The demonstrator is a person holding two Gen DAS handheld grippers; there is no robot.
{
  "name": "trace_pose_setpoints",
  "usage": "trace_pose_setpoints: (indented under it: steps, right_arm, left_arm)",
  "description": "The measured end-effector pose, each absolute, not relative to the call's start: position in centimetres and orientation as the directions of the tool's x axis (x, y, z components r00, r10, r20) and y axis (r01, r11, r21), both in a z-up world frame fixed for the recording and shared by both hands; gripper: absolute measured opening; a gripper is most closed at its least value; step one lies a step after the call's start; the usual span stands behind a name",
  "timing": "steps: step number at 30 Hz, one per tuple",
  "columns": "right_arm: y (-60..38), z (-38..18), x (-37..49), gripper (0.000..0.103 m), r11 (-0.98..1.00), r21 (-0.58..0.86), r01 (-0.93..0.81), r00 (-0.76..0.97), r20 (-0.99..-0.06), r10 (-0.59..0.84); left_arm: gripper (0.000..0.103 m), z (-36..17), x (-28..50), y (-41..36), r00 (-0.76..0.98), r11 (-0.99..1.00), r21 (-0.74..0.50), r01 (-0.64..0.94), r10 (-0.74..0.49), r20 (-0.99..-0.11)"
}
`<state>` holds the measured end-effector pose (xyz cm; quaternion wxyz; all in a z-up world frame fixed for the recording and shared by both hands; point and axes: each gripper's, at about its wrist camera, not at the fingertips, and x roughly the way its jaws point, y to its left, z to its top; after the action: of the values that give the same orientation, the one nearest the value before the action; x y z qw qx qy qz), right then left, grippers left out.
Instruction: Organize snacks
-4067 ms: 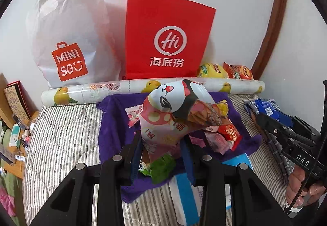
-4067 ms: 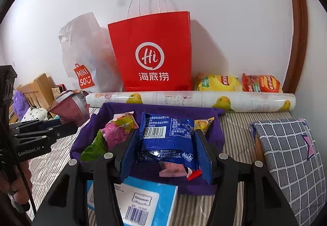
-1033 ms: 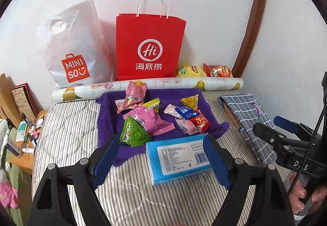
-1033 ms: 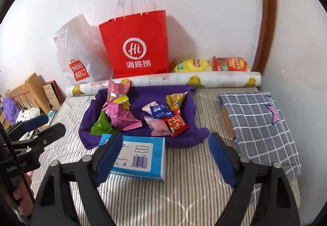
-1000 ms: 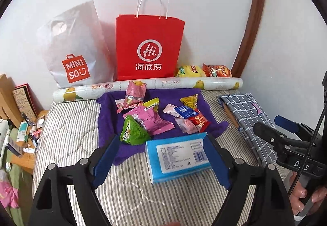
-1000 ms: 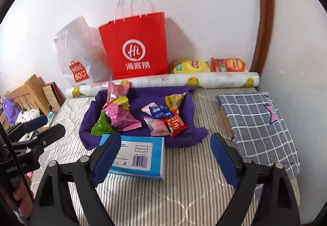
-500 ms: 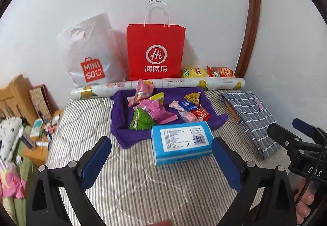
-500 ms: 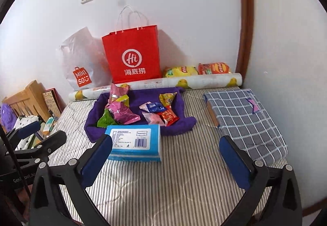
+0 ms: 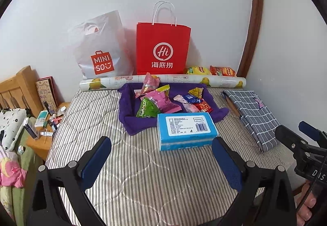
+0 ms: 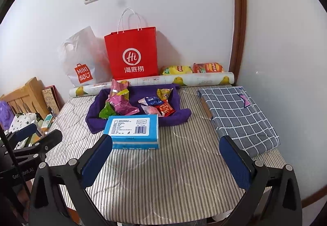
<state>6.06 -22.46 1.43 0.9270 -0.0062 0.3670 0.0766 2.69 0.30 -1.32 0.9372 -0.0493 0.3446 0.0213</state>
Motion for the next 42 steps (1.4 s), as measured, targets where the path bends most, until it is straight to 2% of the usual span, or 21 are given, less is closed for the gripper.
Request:
trace_pose_setpoints:
  steps: [42]
  right_arm:
    - [-23.2, 1.2, 4.3, 0.103, 0.988, 0.056, -0.145, 0.712, -0.688, 0.143]
  left_arm:
    - [0.1, -1.4, 1.8, -0.6, 0.754, 0.995, -0.089, -0.051, -0.02, -0.656]
